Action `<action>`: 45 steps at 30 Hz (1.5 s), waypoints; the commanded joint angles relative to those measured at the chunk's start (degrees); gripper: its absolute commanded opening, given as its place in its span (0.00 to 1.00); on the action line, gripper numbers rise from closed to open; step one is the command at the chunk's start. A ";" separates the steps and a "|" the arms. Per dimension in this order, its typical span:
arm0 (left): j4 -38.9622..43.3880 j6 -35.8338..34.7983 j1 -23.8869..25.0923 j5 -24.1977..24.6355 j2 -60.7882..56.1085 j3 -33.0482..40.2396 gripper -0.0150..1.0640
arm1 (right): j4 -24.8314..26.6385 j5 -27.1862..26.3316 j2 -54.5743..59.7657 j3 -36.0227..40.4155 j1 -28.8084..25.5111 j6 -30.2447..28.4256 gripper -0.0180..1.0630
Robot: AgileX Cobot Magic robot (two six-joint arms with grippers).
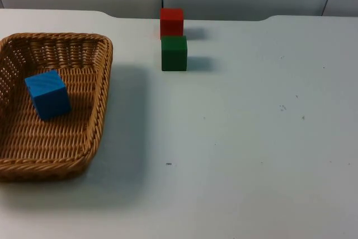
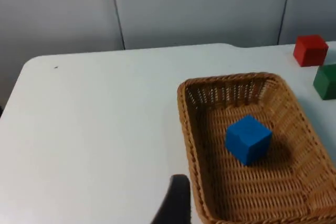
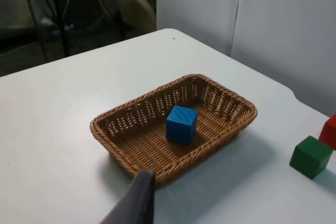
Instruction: Pick up the basket with the left hand and place the blue cube into the basket with the right hand.
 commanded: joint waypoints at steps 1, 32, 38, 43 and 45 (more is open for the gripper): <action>2.89 -3.59 -0.46 2.43 -2.21 0.59 0.72 | -0.40 0.40 -0.29 0.18 0.24 -0.36 0.96; 5.04 -5.21 -0.46 7.61 -10.28 7.18 0.72 | -2.24 17.87 -11.08 0.61 0.24 -3.22 0.96; 5.15 -5.21 -0.46 7.61 -10.28 7.18 0.72 | -2.23 16.98 -17.53 7.12 0.24 0.17 0.96; 5.15 -5.21 -0.46 7.61 -10.28 7.18 0.72 | -2.10 18.49 -23.90 7.56 0.24 1.57 0.96; 5.15 -5.21 -0.46 7.61 -10.28 7.18 0.72 | -2.10 22.03 -26.37 7.56 0.24 2.80 0.96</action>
